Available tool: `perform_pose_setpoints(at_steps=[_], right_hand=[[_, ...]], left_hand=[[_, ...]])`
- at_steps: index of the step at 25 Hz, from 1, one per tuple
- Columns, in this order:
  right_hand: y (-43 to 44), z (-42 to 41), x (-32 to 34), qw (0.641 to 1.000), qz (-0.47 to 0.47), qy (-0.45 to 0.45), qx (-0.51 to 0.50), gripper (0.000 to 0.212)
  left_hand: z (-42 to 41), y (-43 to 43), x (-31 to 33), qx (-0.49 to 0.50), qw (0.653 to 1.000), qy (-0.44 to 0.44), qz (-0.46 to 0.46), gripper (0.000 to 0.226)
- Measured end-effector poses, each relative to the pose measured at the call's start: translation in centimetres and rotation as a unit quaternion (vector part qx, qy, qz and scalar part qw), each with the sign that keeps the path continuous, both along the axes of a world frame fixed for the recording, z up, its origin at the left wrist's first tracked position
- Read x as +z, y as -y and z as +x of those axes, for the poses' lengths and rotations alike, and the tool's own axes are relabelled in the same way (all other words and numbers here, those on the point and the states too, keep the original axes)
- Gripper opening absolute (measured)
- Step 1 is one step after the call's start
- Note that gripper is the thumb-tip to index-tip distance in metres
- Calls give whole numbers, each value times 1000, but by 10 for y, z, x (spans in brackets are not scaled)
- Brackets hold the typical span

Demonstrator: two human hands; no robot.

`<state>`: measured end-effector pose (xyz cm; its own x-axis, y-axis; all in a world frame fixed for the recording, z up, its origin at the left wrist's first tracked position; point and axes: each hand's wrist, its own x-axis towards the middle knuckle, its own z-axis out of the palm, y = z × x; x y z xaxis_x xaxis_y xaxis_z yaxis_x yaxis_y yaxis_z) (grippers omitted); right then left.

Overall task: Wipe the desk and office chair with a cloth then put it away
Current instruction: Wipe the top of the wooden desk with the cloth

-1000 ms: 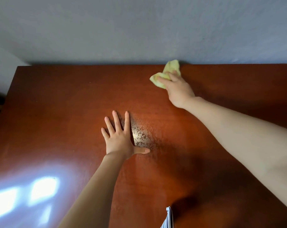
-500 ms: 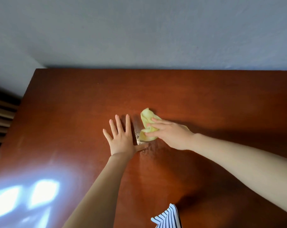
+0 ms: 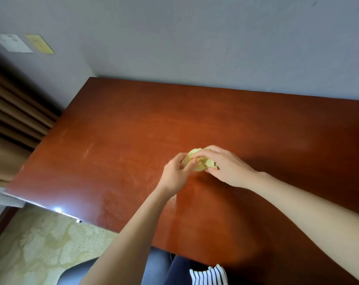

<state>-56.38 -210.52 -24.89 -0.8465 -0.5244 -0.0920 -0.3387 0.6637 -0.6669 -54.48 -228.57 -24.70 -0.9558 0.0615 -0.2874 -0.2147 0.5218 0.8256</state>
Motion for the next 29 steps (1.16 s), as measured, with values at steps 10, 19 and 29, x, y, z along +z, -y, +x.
perform_pose_setpoints(at_steps=[10, 19, 29], right_hand=[[-44, 68, 77, 991, -105, 49, -69, 11], [0, 100, 59, 986, -148, 63, -34, 68], [54, 48, 41, 758, -475, 293, -337, 37]], left_hand=[[72, -10, 61, 71, 957, -7, 280, 15], [80, 5, 79, 63, 951, -51, 299, 15], [7, 53, 45, 128, 940, 32, 315, 22]])
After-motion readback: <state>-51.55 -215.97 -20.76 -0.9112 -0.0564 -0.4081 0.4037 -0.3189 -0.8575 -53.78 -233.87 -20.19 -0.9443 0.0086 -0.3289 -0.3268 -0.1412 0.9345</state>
